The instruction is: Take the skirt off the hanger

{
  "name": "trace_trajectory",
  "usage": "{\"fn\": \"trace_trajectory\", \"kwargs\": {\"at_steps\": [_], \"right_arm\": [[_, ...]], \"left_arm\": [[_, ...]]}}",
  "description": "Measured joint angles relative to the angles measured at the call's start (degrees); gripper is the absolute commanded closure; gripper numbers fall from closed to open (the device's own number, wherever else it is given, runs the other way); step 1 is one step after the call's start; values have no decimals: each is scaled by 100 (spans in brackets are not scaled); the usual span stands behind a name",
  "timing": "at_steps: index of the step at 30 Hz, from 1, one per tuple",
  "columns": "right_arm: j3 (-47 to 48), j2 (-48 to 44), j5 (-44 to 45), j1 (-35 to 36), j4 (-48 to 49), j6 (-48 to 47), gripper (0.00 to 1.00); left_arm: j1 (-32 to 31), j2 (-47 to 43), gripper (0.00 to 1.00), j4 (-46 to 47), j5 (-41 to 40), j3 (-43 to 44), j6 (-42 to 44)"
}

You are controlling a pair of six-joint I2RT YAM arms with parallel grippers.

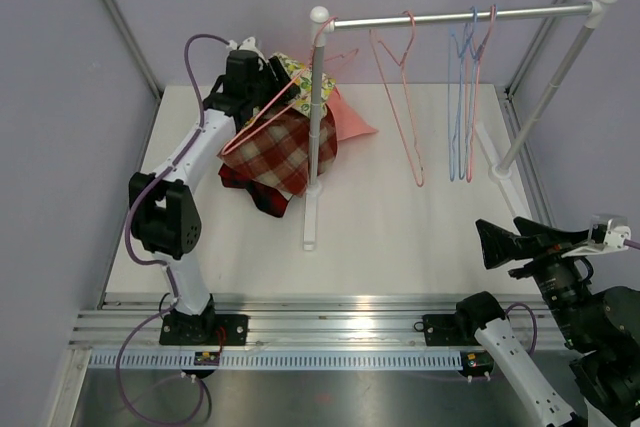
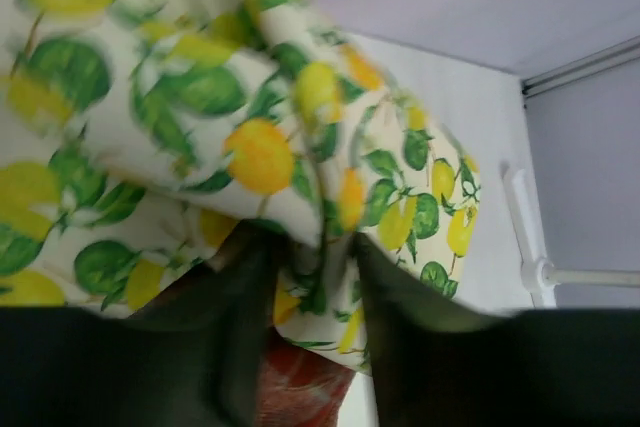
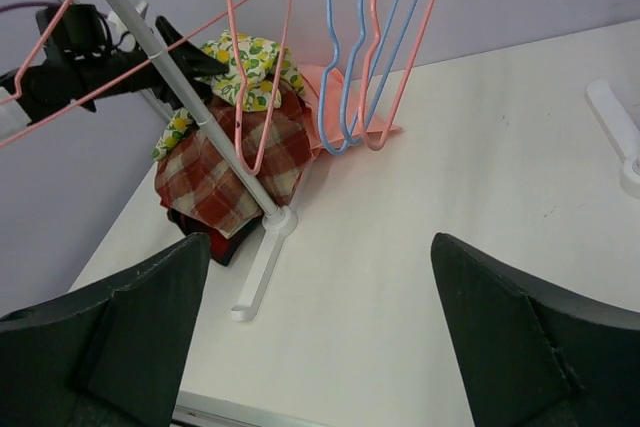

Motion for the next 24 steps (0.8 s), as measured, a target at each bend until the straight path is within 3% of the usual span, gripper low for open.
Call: {"fn": "trace_trajectory", "kwargs": {"at_steps": [1, 2, 7, 12, 19, 24], "right_arm": [[39, 0, -2, 0, -20, -2, 0], [68, 0, -2, 0, -22, 0, 1], [225, 0, -4, 0, -87, 4, 1], [293, 0, -4, 0, -184, 4, 1], [533, 243, 101, 0, -319, -153, 1], [870, 461, 186, 0, -295, -424, 1]], "left_arm": [[9, 0, 8, -9, -46, -166, 7], [15, 0, 1, -35, -81, -284, -4], [24, -142, 1, -181, -334, -374, 101], [101, -586, 1, -787, -835, 186, 496], [402, -1888, 1, -1462, -1648, 562, 1285], [313, -4048, 1, -1657, -1759, -979, 1567]]}}
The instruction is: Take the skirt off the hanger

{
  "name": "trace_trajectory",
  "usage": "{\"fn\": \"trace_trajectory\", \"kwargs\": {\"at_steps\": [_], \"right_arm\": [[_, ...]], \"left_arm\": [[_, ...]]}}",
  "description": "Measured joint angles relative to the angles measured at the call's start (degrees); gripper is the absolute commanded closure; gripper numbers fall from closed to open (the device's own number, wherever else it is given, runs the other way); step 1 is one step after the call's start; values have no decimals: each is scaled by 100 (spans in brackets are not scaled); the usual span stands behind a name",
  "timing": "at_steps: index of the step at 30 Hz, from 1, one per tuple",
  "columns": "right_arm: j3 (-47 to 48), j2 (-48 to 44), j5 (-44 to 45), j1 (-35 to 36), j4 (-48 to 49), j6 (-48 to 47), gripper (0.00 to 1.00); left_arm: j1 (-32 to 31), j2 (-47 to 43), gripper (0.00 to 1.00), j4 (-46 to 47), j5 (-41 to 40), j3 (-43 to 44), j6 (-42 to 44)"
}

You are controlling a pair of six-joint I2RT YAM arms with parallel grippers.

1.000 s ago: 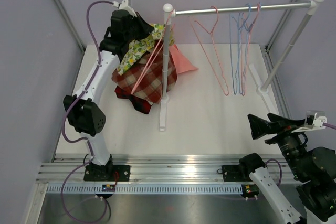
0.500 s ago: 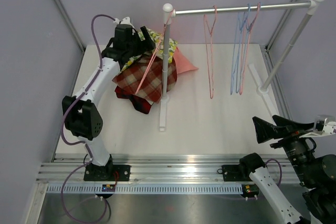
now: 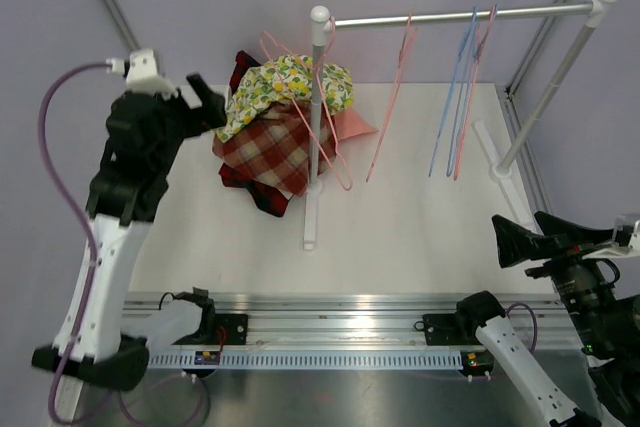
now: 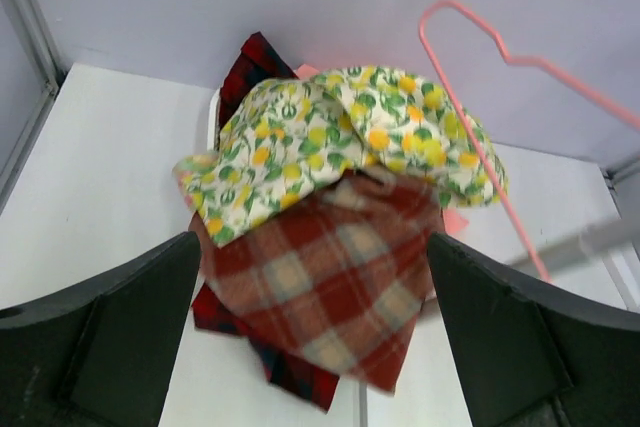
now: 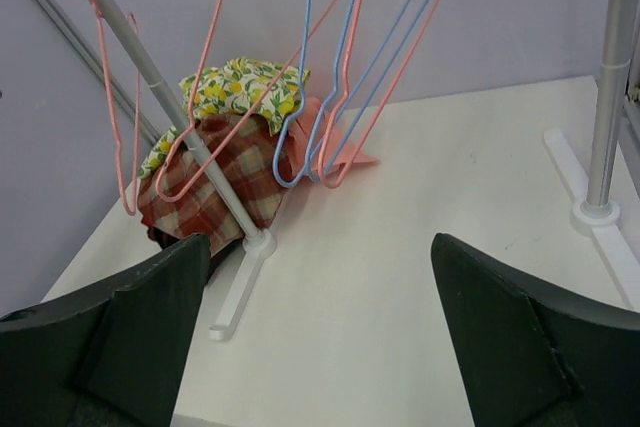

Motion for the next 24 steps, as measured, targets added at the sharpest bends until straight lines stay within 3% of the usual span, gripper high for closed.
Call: {"fn": "trace_trajectory", "kwargs": {"at_steps": [5, 10, 17, 24], "right_arm": [[103, -343, 83, 0, 238, -310, 1], [13, -658, 210, 0, 280, -376, 1], [-254, -750, 127, 0, 264, -280, 0], [-232, -750, -17, 0, 286, -280, 0]], "left_arm": [[-247, -2645, 1, -612, 39, -1836, 90], [-243, -4109, 1, -901, 138, -2658, 107], [-247, -4693, 1, -1478, 234, -3530, 107], [-245, -5086, 1, -1438, 367, -3694, 105]]}}
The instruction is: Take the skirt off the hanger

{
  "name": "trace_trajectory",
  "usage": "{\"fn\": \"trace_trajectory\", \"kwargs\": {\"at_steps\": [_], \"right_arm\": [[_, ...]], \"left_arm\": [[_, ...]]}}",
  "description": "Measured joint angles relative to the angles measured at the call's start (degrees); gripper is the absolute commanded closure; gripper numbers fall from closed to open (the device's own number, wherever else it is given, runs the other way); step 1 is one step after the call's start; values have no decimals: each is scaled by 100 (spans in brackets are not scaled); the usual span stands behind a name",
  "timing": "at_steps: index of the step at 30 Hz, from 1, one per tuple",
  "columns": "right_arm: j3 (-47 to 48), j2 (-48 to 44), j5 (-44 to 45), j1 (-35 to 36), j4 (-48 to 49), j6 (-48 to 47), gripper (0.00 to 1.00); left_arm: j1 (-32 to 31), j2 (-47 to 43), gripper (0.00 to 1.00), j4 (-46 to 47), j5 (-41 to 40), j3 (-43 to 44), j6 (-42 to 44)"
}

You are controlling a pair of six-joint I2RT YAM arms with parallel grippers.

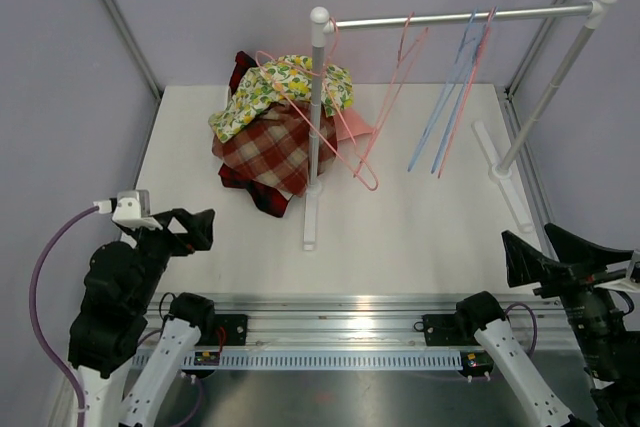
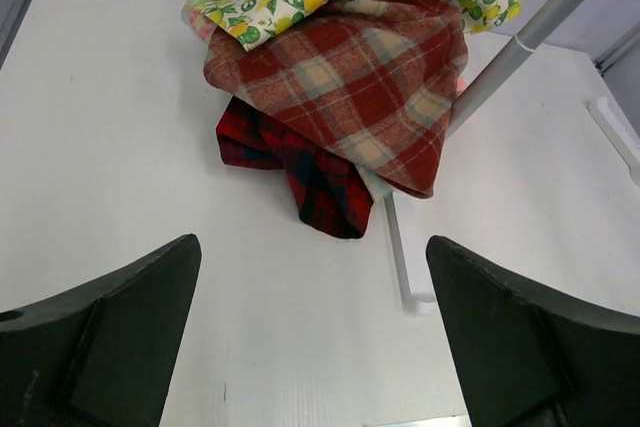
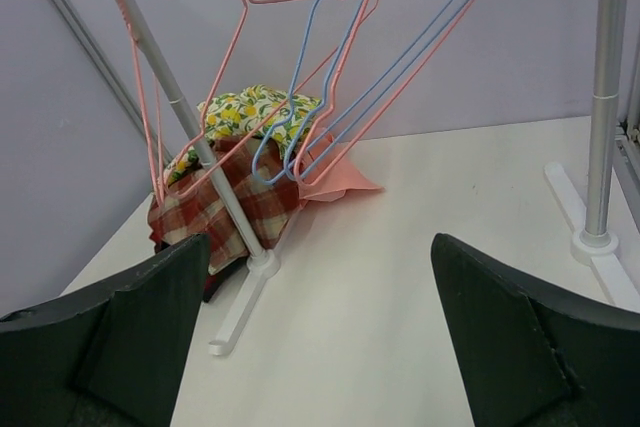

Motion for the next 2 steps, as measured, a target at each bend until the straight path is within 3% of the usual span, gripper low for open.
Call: {"fn": "trace_trajectory", "kwargs": {"at_steps": [2], "right_arm": [[0, -2, -129, 0, 9, 0, 0]], "left_arm": [[0, -24, 1, 61, 26, -42, -2]]}}
